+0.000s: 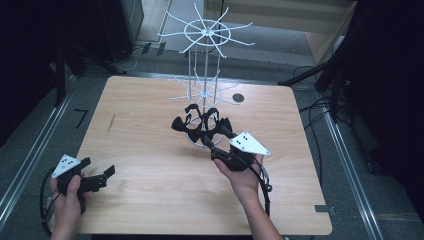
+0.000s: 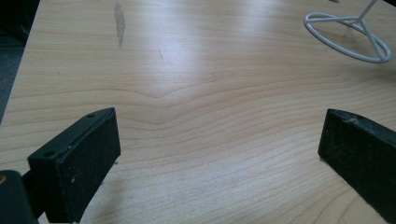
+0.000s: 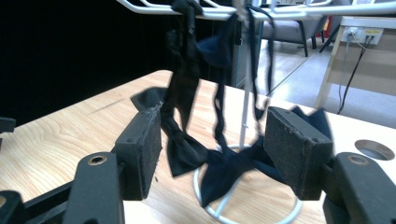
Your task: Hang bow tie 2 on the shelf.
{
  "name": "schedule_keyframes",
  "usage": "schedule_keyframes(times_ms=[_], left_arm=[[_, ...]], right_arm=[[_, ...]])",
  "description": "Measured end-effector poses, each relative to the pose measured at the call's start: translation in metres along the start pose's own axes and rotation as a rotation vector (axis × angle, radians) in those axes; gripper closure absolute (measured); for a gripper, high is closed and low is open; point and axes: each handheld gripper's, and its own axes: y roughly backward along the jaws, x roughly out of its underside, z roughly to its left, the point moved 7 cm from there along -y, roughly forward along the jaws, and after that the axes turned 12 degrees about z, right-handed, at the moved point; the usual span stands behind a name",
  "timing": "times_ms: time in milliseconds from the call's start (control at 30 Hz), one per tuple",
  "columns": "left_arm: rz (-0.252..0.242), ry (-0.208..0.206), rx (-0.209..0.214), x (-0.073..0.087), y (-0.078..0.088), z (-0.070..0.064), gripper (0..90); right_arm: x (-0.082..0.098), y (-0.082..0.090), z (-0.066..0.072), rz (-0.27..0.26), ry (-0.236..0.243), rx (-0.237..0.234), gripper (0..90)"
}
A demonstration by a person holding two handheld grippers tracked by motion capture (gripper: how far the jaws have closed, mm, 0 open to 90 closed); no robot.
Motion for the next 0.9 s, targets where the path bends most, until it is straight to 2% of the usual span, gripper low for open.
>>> schedule_keyframes(times_ms=[667,900], left_arm=[[-0.001,-0.002,-0.001,0.0,0.0,0.0,0.0],[-0.001,-0.002,-0.002,0.0,0.0,0.0,0.0]], right_arm=[[0.028,0.019,-0.029,0.037,-0.031,0.058,37.8],[0.039,0.026,-0.041,0.05,-0.024,0.095,36.1]])
